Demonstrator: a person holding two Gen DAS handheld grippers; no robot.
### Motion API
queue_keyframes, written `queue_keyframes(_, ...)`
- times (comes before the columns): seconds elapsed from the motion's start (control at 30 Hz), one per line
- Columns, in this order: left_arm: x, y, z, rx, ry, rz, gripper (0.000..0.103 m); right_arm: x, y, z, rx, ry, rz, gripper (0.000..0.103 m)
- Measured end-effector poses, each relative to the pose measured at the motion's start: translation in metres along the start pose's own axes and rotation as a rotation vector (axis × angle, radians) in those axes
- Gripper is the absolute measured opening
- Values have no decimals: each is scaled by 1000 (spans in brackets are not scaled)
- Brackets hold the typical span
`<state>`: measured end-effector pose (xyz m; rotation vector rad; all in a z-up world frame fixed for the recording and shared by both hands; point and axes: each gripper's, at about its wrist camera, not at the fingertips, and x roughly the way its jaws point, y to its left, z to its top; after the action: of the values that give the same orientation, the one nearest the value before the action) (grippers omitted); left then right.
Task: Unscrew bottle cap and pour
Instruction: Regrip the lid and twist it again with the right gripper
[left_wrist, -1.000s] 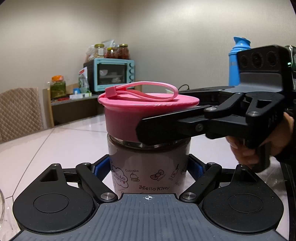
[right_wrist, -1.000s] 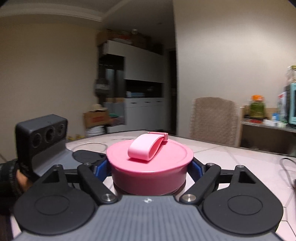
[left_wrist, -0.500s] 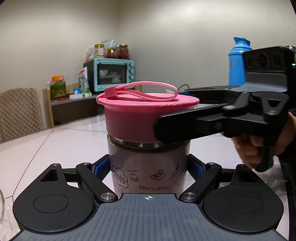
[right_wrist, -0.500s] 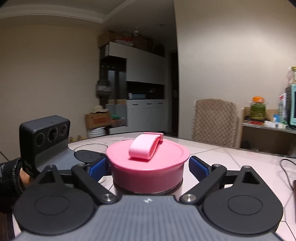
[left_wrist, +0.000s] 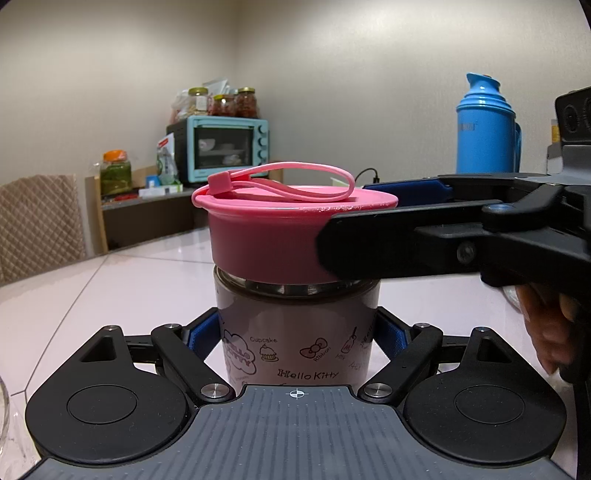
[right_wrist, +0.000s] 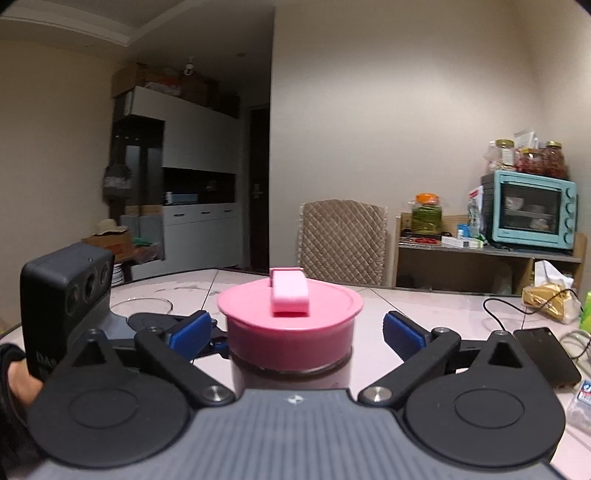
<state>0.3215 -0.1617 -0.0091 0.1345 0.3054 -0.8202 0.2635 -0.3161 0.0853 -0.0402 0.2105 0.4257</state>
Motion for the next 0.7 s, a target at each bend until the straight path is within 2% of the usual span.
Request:
queue_keyframes(0.17,0,0,0,0,0,0,90,12,14,-3,-30,9,-57,100)
queue_keyframes(0.37,0,-1,0,0,0,0,90,18,14,-4,-6,16,-120,100)
queue_keyframes(0.7,0,0,0,1,0,0,90,22,15,-5,15,28,-148,100)
